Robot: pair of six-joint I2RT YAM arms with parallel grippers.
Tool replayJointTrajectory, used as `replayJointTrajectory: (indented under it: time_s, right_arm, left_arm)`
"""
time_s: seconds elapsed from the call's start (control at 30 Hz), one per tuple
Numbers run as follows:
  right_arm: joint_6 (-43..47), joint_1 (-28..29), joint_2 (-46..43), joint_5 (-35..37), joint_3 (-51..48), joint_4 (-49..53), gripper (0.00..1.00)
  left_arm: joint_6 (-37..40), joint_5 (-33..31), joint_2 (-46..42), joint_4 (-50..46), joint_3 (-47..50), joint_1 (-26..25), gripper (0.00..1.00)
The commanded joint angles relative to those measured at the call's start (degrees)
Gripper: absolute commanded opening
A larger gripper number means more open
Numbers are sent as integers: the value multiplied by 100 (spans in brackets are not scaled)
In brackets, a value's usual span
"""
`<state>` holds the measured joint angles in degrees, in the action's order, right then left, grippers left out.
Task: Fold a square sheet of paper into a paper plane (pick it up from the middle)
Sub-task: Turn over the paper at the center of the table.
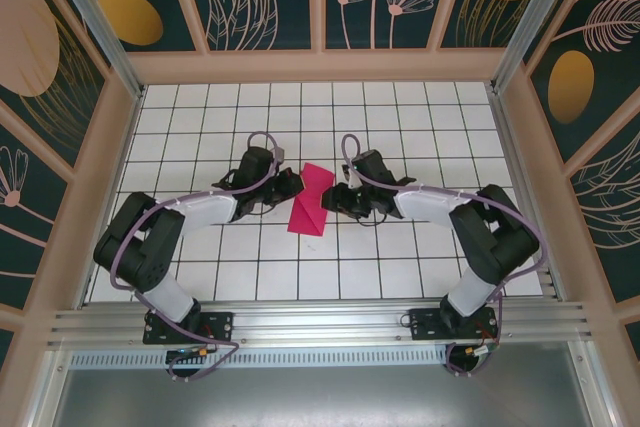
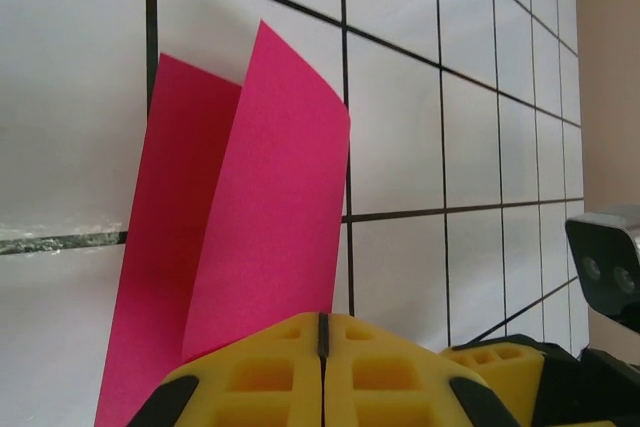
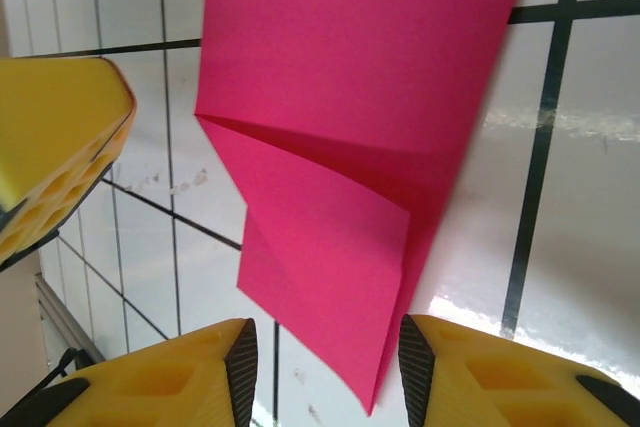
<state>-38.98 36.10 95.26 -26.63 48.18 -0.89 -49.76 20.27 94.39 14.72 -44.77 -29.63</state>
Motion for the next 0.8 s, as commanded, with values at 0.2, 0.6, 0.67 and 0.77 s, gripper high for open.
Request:
replayJointTrajectory:
  time_s: [0.2,0.6,0.67,0.77]
  right_arm:
    - [-196,37,525,-161,63,-370,46]
    - [-205,81,822,-334,293,-462,45]
    - [-225,79,864,-312,322,-435,44]
    - [-274,79,929,-381,317,-534,44]
  left_arm:
    - [18,477,527,273,-25,-8,6]
    - [32,192,910,-11,-63,-3,3]
    - [34,196,920,3,-32,-8,3]
    - [45,188,941,-21,-31,-8,3]
